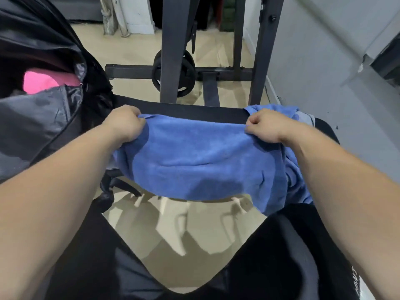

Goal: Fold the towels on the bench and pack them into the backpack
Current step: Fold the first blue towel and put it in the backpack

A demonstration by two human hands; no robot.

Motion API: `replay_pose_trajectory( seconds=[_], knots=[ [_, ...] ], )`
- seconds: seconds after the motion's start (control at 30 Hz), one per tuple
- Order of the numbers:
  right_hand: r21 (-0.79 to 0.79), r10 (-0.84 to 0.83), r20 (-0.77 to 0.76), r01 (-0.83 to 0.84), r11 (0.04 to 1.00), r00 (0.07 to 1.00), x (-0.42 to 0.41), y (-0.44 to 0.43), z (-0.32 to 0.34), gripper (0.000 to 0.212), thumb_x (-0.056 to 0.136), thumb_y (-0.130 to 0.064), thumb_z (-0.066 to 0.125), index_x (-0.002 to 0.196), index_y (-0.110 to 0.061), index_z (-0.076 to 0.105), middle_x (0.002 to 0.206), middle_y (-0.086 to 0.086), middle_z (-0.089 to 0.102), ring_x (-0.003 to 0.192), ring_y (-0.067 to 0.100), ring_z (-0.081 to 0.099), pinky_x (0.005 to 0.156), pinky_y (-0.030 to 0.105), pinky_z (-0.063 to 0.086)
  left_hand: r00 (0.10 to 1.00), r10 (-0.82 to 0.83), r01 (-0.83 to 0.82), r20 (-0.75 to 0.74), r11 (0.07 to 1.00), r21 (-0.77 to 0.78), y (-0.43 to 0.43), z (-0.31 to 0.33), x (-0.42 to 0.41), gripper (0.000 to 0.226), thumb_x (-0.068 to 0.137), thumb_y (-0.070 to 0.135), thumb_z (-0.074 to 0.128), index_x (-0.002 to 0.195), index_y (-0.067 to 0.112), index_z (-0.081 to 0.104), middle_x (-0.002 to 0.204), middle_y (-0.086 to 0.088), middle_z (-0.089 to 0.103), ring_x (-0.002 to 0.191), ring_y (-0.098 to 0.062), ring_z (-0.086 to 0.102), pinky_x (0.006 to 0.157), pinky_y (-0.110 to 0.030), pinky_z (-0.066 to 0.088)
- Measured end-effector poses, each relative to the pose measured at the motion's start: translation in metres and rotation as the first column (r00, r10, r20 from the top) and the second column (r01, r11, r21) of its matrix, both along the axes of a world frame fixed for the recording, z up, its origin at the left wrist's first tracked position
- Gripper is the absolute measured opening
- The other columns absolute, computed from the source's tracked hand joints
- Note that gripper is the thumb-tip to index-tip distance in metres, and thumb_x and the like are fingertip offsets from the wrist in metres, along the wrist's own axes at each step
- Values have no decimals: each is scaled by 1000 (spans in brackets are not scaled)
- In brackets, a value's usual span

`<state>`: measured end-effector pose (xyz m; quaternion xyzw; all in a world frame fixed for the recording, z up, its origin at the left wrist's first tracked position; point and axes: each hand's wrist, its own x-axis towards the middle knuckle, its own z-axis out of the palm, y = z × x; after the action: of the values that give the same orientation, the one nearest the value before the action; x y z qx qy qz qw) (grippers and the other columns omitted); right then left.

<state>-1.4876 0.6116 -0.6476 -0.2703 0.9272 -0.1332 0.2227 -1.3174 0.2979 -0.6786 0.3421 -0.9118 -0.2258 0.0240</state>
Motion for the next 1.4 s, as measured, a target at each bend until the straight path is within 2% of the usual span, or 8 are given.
replay_pose_trajectory(
  seconds=[0.23,0.47,0.7,0.8,0.93,1.2,1.3,1.4],
  knots=[
    [99,27,-235,-3,995,972,-48,-29,-66,19,105,-34,47,95,-26,61,128,2,58,104,25,54,67,32,36,996,-66,70,65,996,-60,-18,-38,-44,28,101,28,48,83,9,57,91,-12,63,87,-33,54,73,-36,41],
    [-4,-38,-380,39,999,924,-79,-62,-73,26,102,-34,47,92,-18,65,89,6,66,84,32,57,60,34,37,999,-33,19,-39,955,-296,-53,-42,-87,25,104,31,37,92,12,48,89,-16,59,80,-36,50,67,-40,38],
    [-105,-84,-228,62,993,970,-71,-95,-86,23,98,-31,51,79,-20,59,75,0,63,79,28,59,63,36,47,975,-190,220,111,885,-411,-11,-47,-98,50,95,46,49,138,21,43,136,-14,48,123,-38,44,98,-52,37],
    [-163,-120,-182,90,983,976,-64,-93,-92,15,97,-37,55,99,-25,64,86,-4,67,89,25,61,76,39,53,912,-385,409,141,869,-277,39,-62,-88,70,93,66,40,153,31,30,160,-8,28,147,-31,24,117,-59,17],
    [-136,-155,-132,137,981,979,-62,-68,-83,43,88,-63,59,115,-29,60,101,-7,65,96,19,57,80,36,49,877,-380,436,295,887,-154,63,-89,-69,86,86,84,16,159,40,-3,168,7,-13,154,-25,-13,119,-65,-5],
    [-79,-16,46,20,997,999,-53,0,-61,29,86,-36,70,114,-28,65,87,-12,63,86,12,59,77,29,48,908,-272,339,319,924,-177,45,-90,-46,85,84,86,9,157,45,-9,166,10,-19,154,-23,-16,118,-66,-6],
    [14,63,7,-63,998,998,-48,4,-67,8,90,-33,68,93,-28,63,89,-1,66,85,20,61,74,34,49,913,-236,305,333,936,-175,35,-87,-34,85,84,87,10,157,46,-8,166,11,-19,154,-22,-15,118,-66,-6],
    [12,53,-101,-52,999,993,-43,0,-72,18,96,-30,62,79,-25,57,79,-1,62,78,23,56,63,35,41,907,-232,311,350,932,-188,26,-85,-22,84,84,86,9,157,46,-8,166,11,-18,155,-21,-13,119,-64,-4]
  ],
)
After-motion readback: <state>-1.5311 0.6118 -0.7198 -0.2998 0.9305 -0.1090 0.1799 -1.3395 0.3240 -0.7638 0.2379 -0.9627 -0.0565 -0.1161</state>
